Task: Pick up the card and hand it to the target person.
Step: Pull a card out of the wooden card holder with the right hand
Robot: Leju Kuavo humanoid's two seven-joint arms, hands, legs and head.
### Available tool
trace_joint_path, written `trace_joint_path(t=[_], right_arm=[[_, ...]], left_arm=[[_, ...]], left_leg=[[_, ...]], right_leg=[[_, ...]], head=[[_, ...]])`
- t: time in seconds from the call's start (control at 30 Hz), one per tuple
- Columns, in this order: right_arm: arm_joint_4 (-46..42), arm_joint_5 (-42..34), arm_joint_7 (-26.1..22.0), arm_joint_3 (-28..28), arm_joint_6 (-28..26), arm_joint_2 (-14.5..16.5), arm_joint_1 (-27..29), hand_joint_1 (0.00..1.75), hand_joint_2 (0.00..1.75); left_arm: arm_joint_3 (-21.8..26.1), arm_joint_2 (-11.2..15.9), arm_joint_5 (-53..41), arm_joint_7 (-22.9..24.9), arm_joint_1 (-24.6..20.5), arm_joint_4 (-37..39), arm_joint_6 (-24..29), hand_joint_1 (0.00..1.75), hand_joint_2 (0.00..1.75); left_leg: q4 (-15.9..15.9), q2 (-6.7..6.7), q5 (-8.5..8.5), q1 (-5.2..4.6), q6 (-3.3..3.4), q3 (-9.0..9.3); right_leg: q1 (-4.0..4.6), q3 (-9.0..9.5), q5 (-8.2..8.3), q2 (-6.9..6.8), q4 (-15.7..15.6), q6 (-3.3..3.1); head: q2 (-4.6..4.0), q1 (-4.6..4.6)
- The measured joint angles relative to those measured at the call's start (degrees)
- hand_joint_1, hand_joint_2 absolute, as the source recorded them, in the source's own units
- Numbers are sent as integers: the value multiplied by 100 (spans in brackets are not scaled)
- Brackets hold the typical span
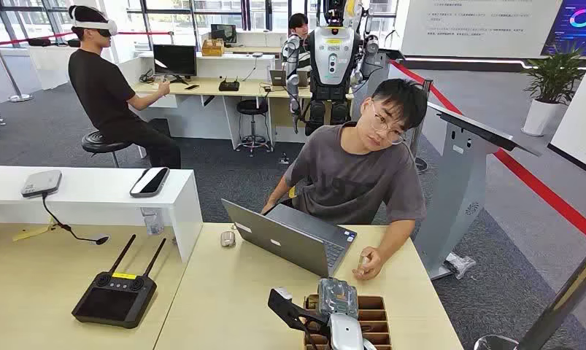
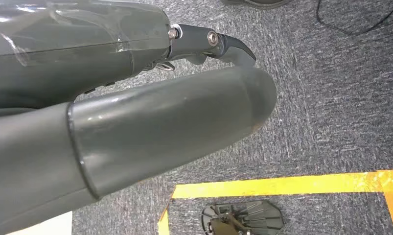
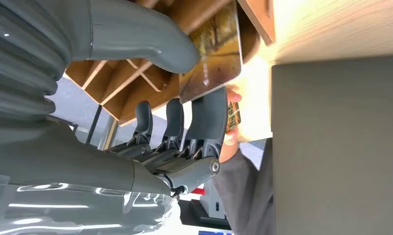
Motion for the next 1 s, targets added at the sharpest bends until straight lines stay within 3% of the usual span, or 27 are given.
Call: trace_joint_path(t=[0.23, 0.47, 0.73, 1.0], right_arm=[[0, -61, -78, 4, -25, 3, -2, 127, 175], [-19, -298, -344, 5, -166, 13, -14, 129, 175], [-39, -340, -377, 5, -169, 13, -24, 139, 175], [-39, -362, -396, 5, -184, 14, -23, 138, 175]], left_arm=[[-48, 0, -1, 0, 0, 0, 1, 0, 0], [-72, 2, 5, -16, -1, 0, 11, 0, 0], [-72, 3, 6, -19, -1, 0, 13, 0, 0], [-72, 2, 8, -20, -1, 0, 14, 0, 0]], left_leg=[[0, 0, 0, 0, 0, 0], [0, 2, 0, 0, 0, 2], [0, 2, 2, 0, 2, 5], [0, 2, 2, 0, 2, 5]], right_leg=[[0, 0, 0, 0, 0, 0], [0, 1, 0, 2, 0, 0], [0, 3, 1, 2, 0, 0], [0, 4, 1, 2, 0, 0]], head=[[0, 0], [0, 1], [0, 0], [0, 1]])
